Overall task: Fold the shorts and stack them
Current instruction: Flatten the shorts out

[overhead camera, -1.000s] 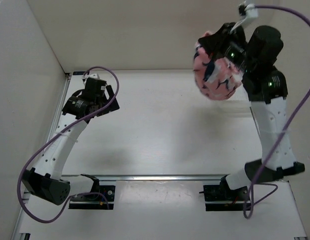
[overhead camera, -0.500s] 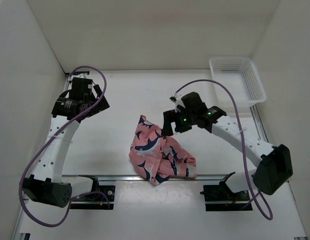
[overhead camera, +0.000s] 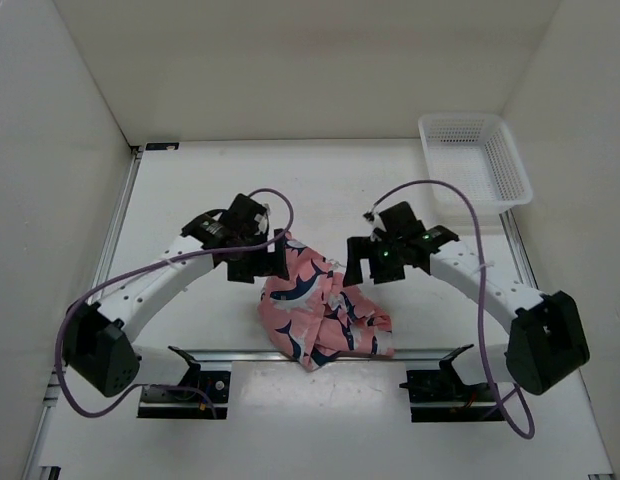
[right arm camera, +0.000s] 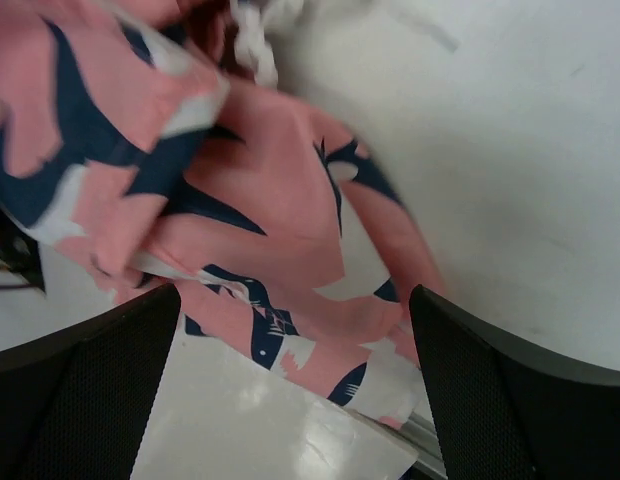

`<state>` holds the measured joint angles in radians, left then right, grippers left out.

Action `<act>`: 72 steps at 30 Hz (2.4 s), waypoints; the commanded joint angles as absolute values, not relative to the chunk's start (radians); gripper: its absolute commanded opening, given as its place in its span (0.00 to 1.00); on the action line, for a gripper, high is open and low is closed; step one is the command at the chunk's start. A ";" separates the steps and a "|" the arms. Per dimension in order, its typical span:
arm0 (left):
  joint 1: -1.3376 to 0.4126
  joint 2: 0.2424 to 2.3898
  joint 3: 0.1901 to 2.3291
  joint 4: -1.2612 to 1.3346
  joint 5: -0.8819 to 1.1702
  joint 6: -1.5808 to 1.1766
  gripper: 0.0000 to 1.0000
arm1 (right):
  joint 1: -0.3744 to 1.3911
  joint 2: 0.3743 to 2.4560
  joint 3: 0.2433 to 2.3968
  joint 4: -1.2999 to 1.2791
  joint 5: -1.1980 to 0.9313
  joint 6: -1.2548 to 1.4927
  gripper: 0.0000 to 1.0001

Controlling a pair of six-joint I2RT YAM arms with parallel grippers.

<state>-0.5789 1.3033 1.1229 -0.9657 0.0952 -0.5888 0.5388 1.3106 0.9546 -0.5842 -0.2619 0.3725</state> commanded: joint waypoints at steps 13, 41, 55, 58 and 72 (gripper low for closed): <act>-0.554 1.615 1.466 -0.893 0.152 -0.552 0.10 | 0.592 1.531 1.155 -0.486 -0.195 0.445 0.00; -0.152 1.444 1.697 -0.922 0.157 -0.514 1.00 | 1.060 1.317 1.104 -0.500 -0.036 0.434 0.82; -0.454 1.336 1.007 -0.807 0.207 -0.626 0.65 | 0.439 1.364 1.075 -0.641 0.040 0.417 0.23; -0.572 1.406 0.979 -0.775 0.181 -0.670 0.82 | 0.371 1.384 1.001 -0.598 -0.055 0.440 0.50; -0.609 1.833 1.161 -0.746 0.127 -0.707 0.10 | 0.362 1.469 0.796 -0.500 -0.041 0.482 0.60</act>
<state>-0.6300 1.8294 1.1355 -0.7757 0.1577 -0.7029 0.3622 1.4487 0.8215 -0.5472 -0.0196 0.4702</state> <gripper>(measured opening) 0.124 0.619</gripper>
